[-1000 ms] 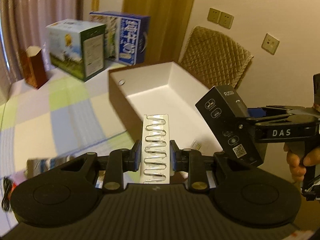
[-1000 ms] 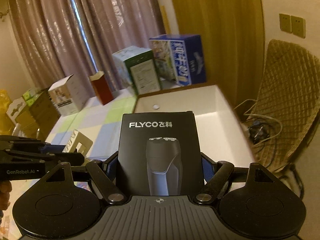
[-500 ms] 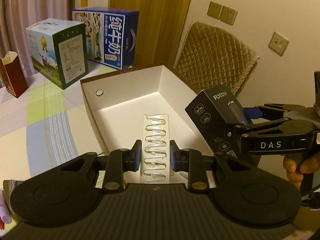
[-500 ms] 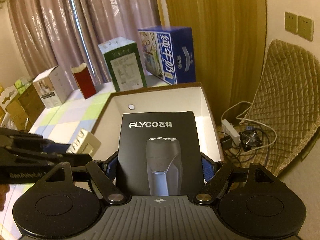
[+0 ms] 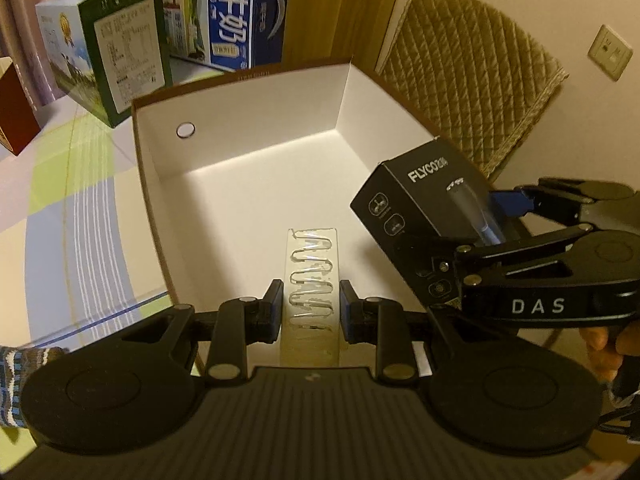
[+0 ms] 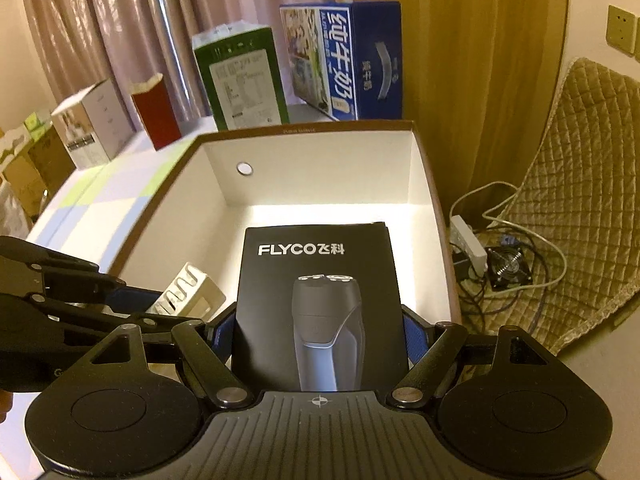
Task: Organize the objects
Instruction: 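Carry the clip strip and FLYCO box over the cardboard box with both tools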
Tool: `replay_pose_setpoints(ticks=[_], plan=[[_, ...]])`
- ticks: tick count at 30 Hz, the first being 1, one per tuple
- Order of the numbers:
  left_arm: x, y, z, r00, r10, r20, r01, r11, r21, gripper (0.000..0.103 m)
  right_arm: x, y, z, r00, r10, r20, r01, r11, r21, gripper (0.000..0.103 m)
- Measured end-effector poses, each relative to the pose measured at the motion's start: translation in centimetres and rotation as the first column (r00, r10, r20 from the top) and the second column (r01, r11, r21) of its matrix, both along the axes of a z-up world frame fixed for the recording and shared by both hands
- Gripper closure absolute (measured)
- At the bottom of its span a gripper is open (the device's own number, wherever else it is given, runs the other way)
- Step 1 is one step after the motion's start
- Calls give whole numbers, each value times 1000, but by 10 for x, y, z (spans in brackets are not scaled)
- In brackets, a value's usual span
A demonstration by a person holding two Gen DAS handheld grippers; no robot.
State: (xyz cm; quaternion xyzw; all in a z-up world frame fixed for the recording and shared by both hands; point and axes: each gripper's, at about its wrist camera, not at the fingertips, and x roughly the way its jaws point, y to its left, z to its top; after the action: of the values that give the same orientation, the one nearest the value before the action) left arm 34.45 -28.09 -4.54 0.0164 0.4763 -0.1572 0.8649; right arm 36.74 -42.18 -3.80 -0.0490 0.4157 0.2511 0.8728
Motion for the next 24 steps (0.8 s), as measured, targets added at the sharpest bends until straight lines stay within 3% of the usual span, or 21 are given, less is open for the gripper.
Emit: replay_pose_setpoints(ticks=[13, 24], plan=[[15, -9, -22, 999, -8, -46, 11, 999, 51, 79, 20, 3, -10, 999, 50, -6, -50, 998, -46, 27], [16, -13, -22, 999, -25, -44, 27, 998, 50, 62, 23, 8, -5, 996, 72, 59, -67, 994, -86, 27]])
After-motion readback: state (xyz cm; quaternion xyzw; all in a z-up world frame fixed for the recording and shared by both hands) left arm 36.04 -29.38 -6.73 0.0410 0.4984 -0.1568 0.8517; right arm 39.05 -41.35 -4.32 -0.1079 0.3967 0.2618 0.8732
